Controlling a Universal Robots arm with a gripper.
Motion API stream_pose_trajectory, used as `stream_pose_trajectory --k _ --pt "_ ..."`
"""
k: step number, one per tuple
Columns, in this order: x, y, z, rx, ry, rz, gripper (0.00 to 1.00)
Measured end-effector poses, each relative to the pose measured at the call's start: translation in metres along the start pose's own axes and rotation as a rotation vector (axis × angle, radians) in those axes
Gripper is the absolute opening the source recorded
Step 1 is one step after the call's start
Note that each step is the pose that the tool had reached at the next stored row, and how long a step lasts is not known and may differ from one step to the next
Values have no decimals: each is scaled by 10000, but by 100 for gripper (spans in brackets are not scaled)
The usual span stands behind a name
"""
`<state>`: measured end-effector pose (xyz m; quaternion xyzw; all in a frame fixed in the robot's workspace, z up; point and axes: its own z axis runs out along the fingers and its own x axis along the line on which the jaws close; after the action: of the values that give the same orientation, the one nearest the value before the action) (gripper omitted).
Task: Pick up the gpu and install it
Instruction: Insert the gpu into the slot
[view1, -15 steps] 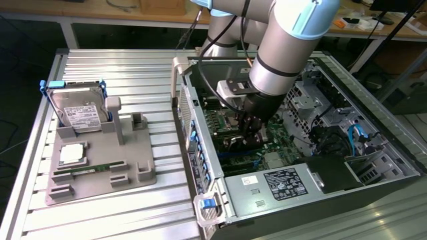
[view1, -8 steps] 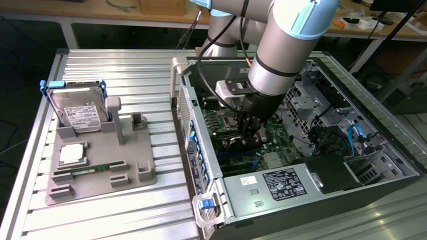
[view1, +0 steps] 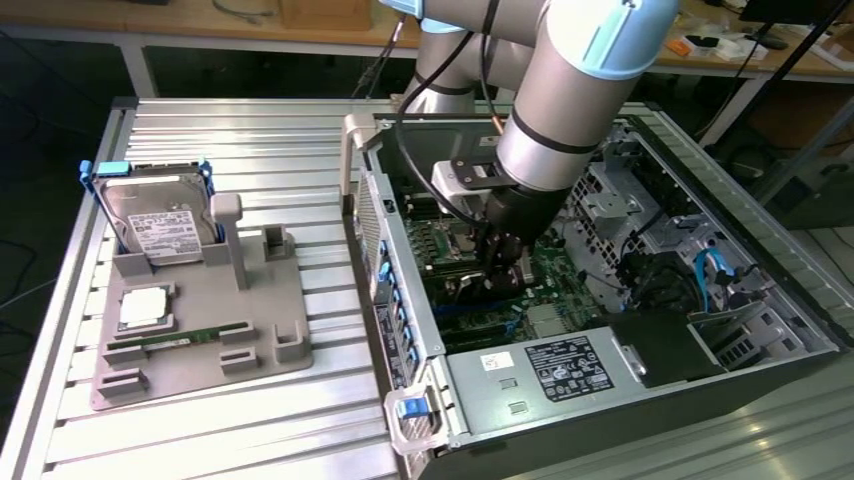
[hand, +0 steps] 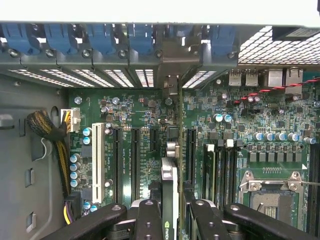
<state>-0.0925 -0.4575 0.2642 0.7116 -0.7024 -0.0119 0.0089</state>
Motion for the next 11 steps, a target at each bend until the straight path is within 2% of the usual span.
stream_pose_trajectory --k 4,11 --pt "1 -52 -1 5 0 -4 27" --pt "1 -55 25 5 -6 -6 27"
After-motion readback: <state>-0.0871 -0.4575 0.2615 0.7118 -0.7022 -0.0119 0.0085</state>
